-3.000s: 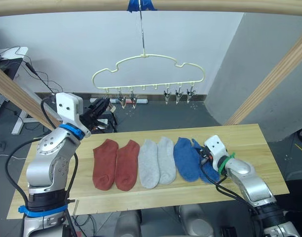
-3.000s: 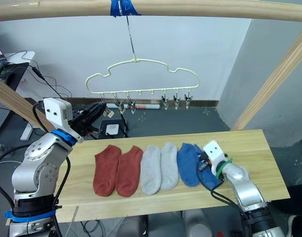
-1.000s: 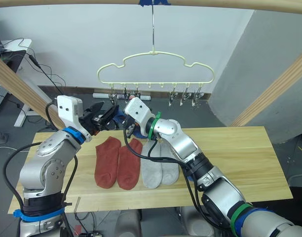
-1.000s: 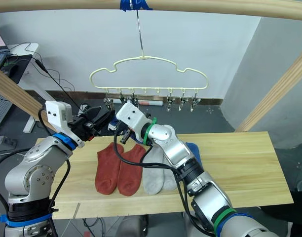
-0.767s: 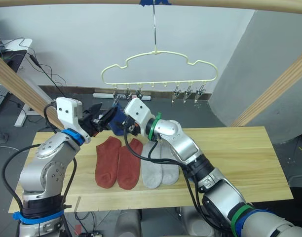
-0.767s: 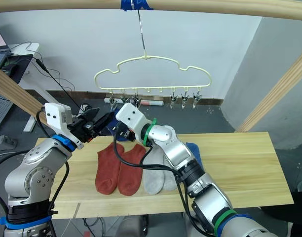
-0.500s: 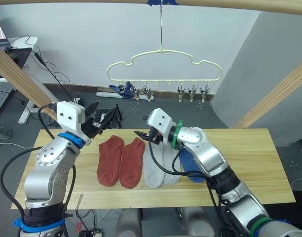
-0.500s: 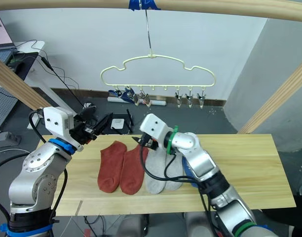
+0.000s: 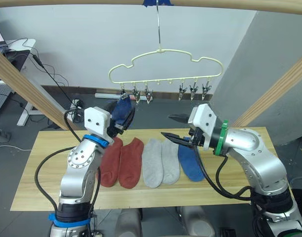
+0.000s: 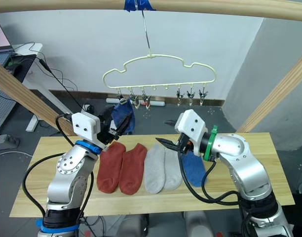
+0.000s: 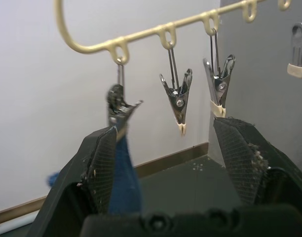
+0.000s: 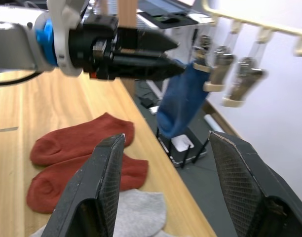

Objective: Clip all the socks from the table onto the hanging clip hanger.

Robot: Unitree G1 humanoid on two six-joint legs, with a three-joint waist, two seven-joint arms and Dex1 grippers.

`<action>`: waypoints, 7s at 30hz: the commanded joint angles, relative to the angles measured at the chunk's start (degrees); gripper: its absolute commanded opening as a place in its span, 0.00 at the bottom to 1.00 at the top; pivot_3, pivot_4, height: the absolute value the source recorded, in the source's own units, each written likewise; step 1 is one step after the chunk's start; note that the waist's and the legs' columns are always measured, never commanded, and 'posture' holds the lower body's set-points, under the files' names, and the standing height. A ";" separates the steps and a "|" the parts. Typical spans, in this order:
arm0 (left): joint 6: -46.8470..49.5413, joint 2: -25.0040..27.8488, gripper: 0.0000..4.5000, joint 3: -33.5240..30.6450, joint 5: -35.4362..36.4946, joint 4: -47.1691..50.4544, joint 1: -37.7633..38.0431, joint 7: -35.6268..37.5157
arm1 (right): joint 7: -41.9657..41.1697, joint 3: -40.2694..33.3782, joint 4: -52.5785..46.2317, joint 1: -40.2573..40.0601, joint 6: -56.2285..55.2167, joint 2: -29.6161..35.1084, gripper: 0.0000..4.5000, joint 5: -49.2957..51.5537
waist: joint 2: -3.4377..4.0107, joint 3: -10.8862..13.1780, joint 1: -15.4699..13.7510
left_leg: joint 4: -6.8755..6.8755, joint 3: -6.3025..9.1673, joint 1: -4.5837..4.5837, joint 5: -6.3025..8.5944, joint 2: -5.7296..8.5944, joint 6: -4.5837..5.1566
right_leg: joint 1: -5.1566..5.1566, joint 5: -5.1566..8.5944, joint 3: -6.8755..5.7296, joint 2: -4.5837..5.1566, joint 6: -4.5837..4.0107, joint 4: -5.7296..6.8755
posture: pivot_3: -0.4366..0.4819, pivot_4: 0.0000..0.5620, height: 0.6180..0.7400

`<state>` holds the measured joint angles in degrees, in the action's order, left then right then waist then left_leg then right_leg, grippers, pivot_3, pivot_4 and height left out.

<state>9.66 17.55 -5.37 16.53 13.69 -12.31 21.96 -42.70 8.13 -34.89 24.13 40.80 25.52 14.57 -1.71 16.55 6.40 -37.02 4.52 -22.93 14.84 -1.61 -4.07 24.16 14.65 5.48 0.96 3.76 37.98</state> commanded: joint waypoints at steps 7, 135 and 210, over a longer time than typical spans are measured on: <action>-5.00 -3.16 0.52 0.52 -1.93 -4.76 -4.11 -1.35 | 2.44 -3.30 -5.69 -0.94 1.97 2.63 0.63 4.66 | -0.01 0.01 0.24 | 0.00 0.01 -0.01 0.00 0.00 0.00 | 0.00 0.00 -0.02 0.00 0.00 -0.01 | 0.23 0.53 1.00; 7.84 1.67 0.00 -1.68 7.53 -3.88 -12.27 6.28 | 16.36 10.07 51.35 19.51 -31.54 -25.94 0.01 -21.03 | -0.02 -0.01 1.76 | -0.06 0.05 0.00 -0.02 0.02 -0.02 | 0.01 -0.06 -0.07 0.08 0.04 0.12 | 0.28 0.43 1.00; -11.58 -10.23 0.55 4.00 -9.15 -11.98 -9.26 -8.44 | 5.23 2.48 2.03 -0.24 -3.16 -0.65 0.63 -5.79 | -0.10 -0.17 3.53 | -0.96 0.05 0.04 -0.20 0.07 0.22 | -0.09 -0.22 0.12 -0.12 0.13 0.88 | 0.18 0.43 1.00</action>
<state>-0.21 7.53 -0.96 7.79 1.22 -20.73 14.13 -38.17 11.77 -29.60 23.28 38.04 24.62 7.95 -1.81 16.38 9.93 -37.99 4.57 -22.90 14.64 -1.54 -3.85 24.06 14.43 5.61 0.84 3.89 38.86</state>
